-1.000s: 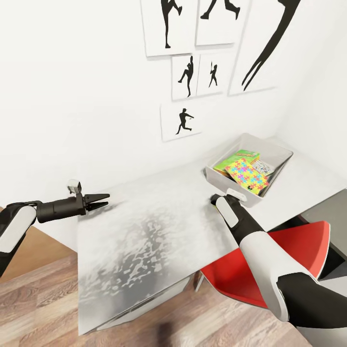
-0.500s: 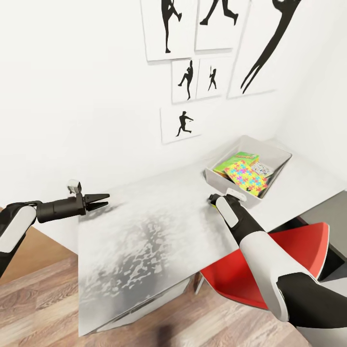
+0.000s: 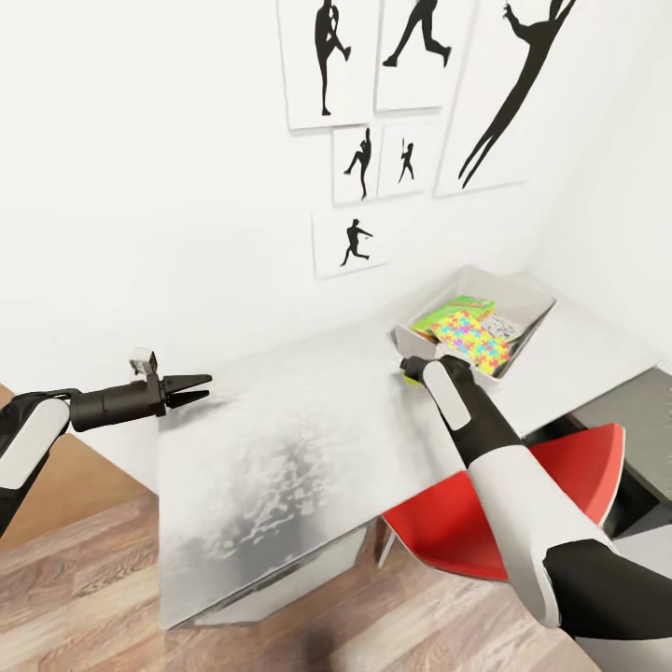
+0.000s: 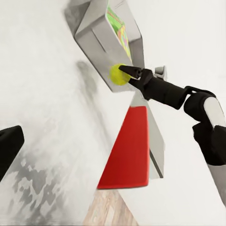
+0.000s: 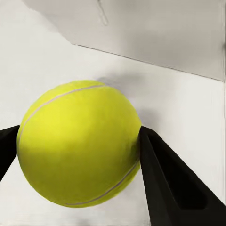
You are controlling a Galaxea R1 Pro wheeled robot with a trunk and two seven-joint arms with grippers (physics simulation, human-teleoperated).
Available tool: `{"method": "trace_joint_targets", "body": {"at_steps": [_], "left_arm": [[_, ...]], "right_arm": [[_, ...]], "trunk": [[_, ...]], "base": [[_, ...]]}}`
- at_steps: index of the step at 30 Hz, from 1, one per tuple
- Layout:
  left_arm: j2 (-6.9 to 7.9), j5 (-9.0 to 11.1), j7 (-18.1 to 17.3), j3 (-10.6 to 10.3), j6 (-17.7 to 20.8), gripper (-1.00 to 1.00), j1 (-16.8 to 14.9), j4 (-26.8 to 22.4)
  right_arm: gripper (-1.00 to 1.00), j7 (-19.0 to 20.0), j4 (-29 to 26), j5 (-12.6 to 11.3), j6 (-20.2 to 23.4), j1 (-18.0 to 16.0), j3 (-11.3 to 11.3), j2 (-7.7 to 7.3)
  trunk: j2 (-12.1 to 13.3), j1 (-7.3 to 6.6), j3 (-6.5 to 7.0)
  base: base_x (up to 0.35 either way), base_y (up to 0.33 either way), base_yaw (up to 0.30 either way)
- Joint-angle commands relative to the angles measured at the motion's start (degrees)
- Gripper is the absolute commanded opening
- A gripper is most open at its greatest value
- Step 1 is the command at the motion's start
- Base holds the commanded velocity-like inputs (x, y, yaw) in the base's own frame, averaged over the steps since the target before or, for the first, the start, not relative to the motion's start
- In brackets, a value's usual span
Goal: Put all the toys in the child's room - the three board games (two on the bed and one on the table), the two jigsaw puzzles on the table, and the tennis ball on the table - inside the toy box on the table in the child's room.
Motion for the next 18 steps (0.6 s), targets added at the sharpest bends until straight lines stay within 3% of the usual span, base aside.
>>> {"method": "trace_joint_targets", "body": {"at_steps": [1, 6, 12, 15, 18], "left_arm": [[0.04, 0.0, -0.2, -0.1, 0.2, 1.00, -0.1, 0.0], [0.03, 0.0, -0.2, -0.1, 0.2, 1.00, -0.1, 0.0], [0.03, -0.1, -0.2, -0.1, 0.2, 1.00, -0.1, 0.0], [0.03, -0.1, -0.2, -0.1, 0.2, 1.00, -0.1, 0.0], [0.11, 0.2, -0.2, 0.0, 0.2, 1.00, -0.1, 0.0]], "right_arm": [[-1.00, -0.6, -2.9, -0.9, 2.0, 0.0, 0.0, -0.03], [-1.00, -0.6, -8.2, -1.2, 7.0, 0.1, -0.4, -0.03], [-1.00, -0.6, -11.3, -2.7, 11.3, 0.1, -0.5, -0.03], [-1.00, -0.6, -14.1, -5.4, 14.2, 0.1, -0.5, -0.05], [-1.00, -0.6, -18.7, -11.5, 18.8, 0.1, -1.0, -0.15]], "trunk": [[-0.1, 0.00, 0.01], [-0.1, 0.00, 0.47], [-0.1, 0.00, 1.02], [-0.1, 0.00, 1.29], [-0.1, 0.00, 1.57]], "base": [[-0.303, 0.000, 0.000], [-0.316, -0.022, 0.000], [-0.265, -0.166, -0.001], [-0.086, -0.273, -0.034], [0.009, -0.260, -0.082]]}}
